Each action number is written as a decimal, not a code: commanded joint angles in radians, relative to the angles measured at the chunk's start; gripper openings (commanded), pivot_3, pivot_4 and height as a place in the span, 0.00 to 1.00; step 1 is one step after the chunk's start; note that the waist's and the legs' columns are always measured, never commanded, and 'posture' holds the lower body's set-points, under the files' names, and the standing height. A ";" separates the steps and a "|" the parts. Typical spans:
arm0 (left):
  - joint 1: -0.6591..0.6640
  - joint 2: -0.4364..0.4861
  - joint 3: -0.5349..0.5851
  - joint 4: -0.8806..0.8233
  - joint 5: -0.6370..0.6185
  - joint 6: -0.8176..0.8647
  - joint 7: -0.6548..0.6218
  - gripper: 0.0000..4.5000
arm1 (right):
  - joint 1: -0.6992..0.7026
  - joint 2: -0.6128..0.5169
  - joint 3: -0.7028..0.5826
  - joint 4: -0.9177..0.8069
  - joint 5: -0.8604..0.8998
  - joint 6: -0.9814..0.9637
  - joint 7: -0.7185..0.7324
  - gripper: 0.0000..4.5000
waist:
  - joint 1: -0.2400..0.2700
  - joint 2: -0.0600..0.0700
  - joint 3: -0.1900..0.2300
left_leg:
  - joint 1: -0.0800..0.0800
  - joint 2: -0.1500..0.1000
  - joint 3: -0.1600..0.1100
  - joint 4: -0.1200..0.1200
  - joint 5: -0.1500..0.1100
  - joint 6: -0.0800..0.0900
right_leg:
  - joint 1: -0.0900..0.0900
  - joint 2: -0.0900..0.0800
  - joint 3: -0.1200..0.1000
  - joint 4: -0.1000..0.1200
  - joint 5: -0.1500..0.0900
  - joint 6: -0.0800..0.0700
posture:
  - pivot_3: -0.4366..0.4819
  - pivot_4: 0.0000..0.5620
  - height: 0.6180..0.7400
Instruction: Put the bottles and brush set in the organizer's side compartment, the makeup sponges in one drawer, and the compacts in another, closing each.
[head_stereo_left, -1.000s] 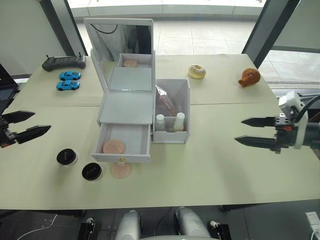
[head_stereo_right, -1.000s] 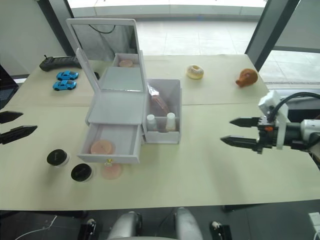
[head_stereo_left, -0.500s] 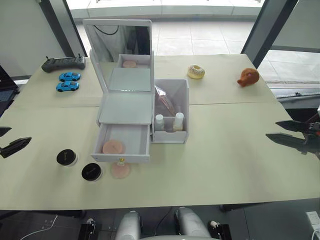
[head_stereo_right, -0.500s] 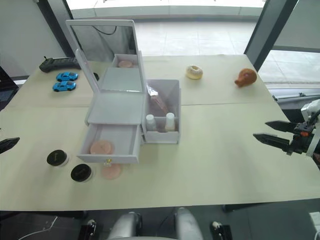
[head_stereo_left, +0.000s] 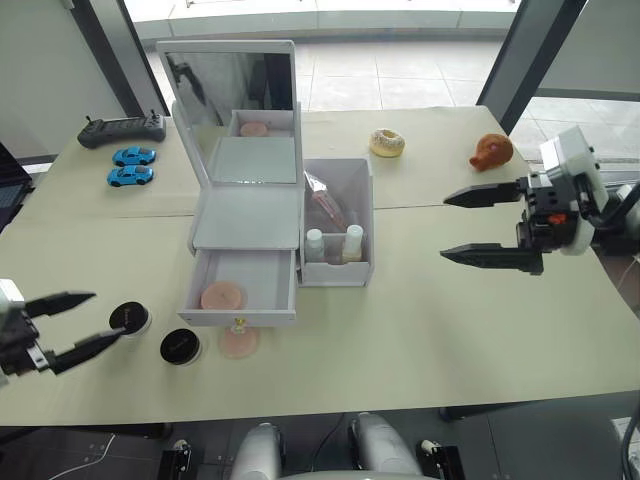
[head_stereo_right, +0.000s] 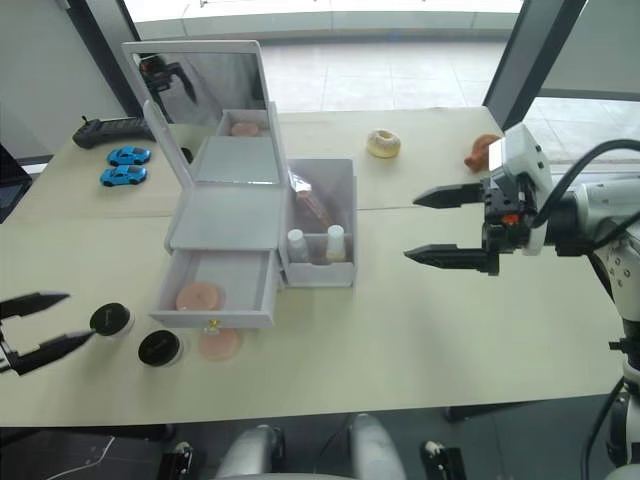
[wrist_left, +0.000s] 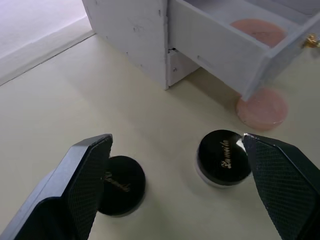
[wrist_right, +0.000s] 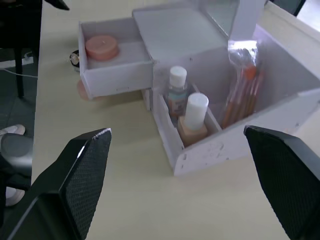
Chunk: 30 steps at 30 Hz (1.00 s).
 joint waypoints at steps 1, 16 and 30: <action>0.122 -0.113 0.004 -0.207 -0.031 0.010 0.084 0.99 | -0.058 0.055 0.031 -0.039 0.027 -0.021 0.030 1.00 | 0.004 -0.005 -0.001 | 0.000 0.000 -0.001 0.000 0.000 0.000 | 0.000 0.001 0.000 0.001 -0.001 0.000 | 0.48 0.27 1.00; 0.226 -0.496 -0.596 -0.405 0.381 -0.074 0.574 0.99 | -0.102 0.065 0.098 -0.151 0.059 0.082 0.078 1.00 | 0.017 -0.004 -0.004 | -0.001 -0.002 -0.002 0.002 -0.001 0.001 | 0.003 0.003 0.000 -0.008 0.001 0.000 | 0.48 0.27 1.00; 0.028 -0.545 -0.752 -0.300 0.446 -0.055 0.770 0.99 | -0.098 -0.018 0.032 -0.282 0.163 0.238 -0.042 1.00 | 0.020 0.007 -0.006 | -0.003 -0.003 -0.002 0.001 -0.002 0.003 | 0.003 0.002 0.001 -0.011 0.001 0.000 | 0.48 0.27 1.00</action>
